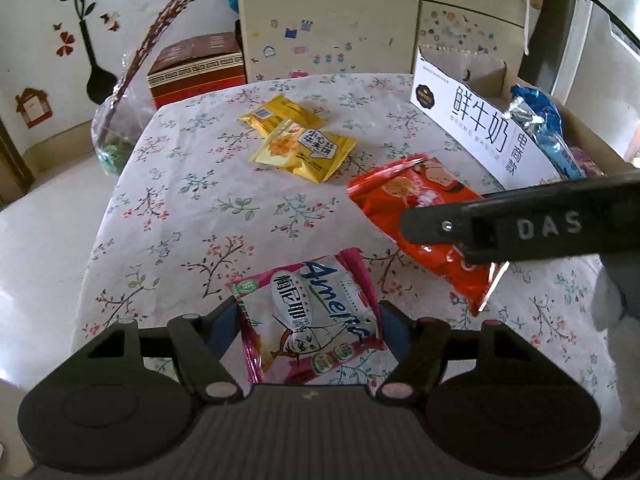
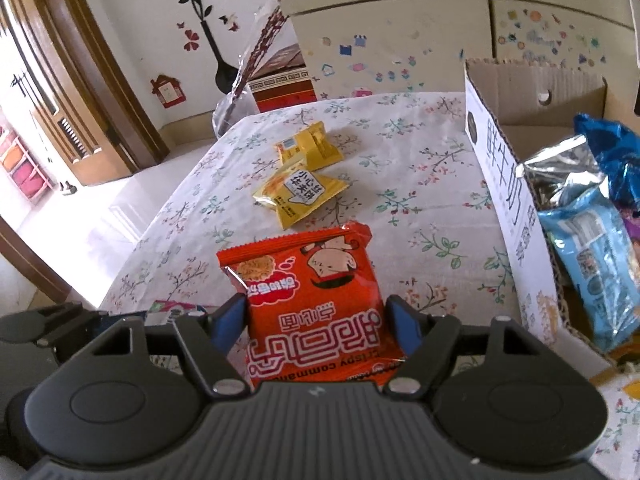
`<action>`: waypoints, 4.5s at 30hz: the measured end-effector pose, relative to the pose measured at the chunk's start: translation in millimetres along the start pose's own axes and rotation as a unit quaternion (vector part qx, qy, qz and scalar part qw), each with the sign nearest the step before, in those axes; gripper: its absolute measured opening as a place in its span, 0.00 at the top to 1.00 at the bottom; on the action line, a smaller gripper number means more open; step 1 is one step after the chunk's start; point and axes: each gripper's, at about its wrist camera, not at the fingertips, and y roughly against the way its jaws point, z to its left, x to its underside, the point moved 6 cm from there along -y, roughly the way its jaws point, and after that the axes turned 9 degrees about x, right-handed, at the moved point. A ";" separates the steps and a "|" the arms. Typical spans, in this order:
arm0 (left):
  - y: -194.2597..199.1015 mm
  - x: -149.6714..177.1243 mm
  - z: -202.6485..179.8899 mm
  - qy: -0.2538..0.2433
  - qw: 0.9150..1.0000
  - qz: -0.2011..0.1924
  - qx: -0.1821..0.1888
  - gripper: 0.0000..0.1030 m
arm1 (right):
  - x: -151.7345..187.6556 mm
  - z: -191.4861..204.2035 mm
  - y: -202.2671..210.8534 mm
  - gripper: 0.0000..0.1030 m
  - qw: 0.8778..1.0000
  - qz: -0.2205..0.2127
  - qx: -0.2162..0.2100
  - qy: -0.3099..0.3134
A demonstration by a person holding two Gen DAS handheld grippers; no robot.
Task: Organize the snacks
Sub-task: 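Lift both packets and carry them toward the cardboard box, then lower the pink Amerio and red-orange packets into the box and open both tools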
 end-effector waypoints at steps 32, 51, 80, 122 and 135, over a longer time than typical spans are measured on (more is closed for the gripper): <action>17.9 41.5 -103.8 -0.044 0.999 -0.007 0.029 0.25 | 69.6 -64.7 105.4 0.27 0.986 0.000 0.140 -0.086; 17.9 43.5 -155.2 -0.080 0.995 -0.018 0.061 0.25 | 85.4 -98.0 148.9 0.27 0.979 -0.030 0.143 -0.143; 19.3 21.4 -65.1 0.155 0.987 -0.050 0.011 0.25 | 66.5 -53.2 122.3 0.27 0.983 -0.002 0.174 -0.061; -33.9 -178.3 -135.2 0.042 0.985 -0.123 0.113 0.25 | -79.1 -186.4 127.1 0.27 0.948 -0.129 0.159 -0.244; -68.3 -199.3 -143.5 0.033 0.985 -0.121 0.115 0.04 | -77.2 -205.5 109.5 0.20 0.932 -0.105 0.177 -0.297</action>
